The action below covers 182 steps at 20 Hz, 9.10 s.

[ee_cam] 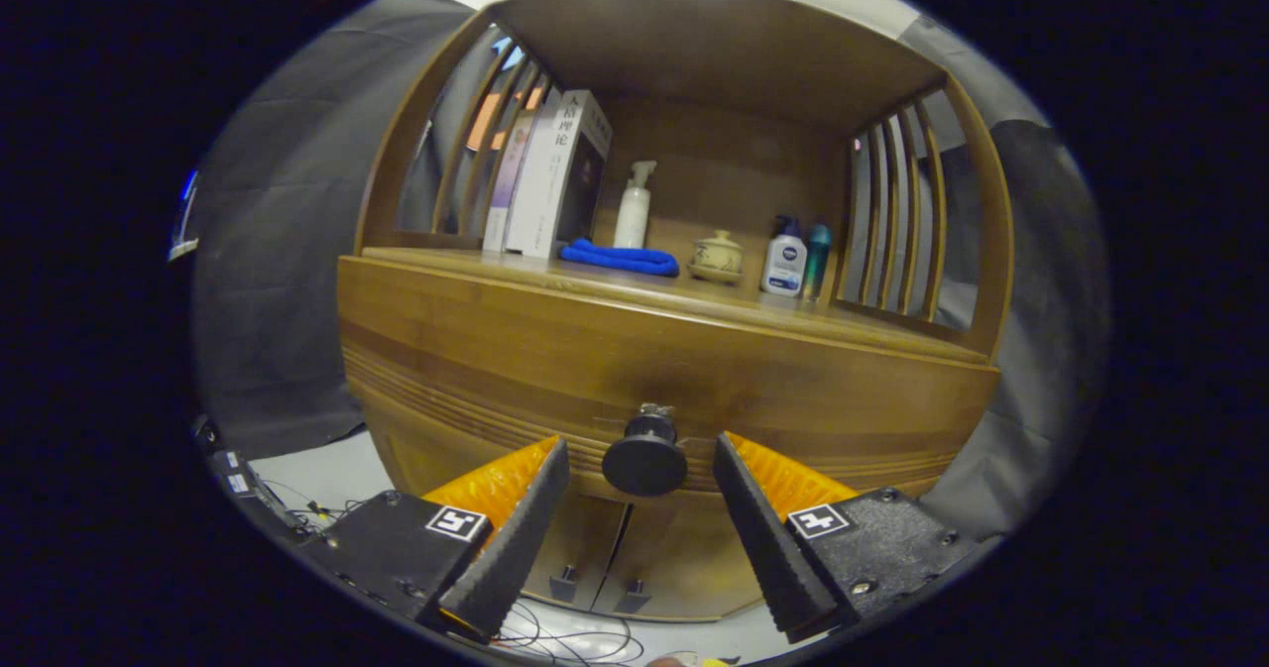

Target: Pull open the drawer, take out the items inside it, and place them on the countertop above the cabinet.

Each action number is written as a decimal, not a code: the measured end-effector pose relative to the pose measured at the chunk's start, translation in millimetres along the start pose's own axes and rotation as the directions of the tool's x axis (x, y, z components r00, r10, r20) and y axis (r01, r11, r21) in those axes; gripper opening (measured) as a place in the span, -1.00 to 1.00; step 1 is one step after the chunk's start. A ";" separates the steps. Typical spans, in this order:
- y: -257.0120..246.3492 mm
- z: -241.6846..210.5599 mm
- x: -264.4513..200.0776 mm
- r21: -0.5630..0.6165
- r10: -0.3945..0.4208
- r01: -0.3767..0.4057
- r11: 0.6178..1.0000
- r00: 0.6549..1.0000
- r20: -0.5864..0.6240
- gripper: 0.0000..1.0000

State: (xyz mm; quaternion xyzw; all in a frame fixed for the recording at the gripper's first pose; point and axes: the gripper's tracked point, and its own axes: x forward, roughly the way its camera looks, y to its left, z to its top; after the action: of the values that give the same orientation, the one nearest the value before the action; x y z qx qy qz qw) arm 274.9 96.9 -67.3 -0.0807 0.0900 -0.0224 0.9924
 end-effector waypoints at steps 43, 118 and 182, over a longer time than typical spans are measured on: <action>23.7 -51.9 -166.2 0.145 0.015 -0.010 0.989 0.999 -0.035 -0.23; -49.3 161.0 79.9 0.381 0.172 -0.012 0.924 0.905 -0.388 -0.61; 1.8 2.3 -110.2 0.146 -0.100 0.092 0.985 0.994 0.048 0.99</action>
State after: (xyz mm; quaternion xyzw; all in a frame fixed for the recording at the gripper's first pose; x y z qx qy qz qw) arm 167.1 105.5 -46.1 -0.0138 0.0569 -0.0743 0.9955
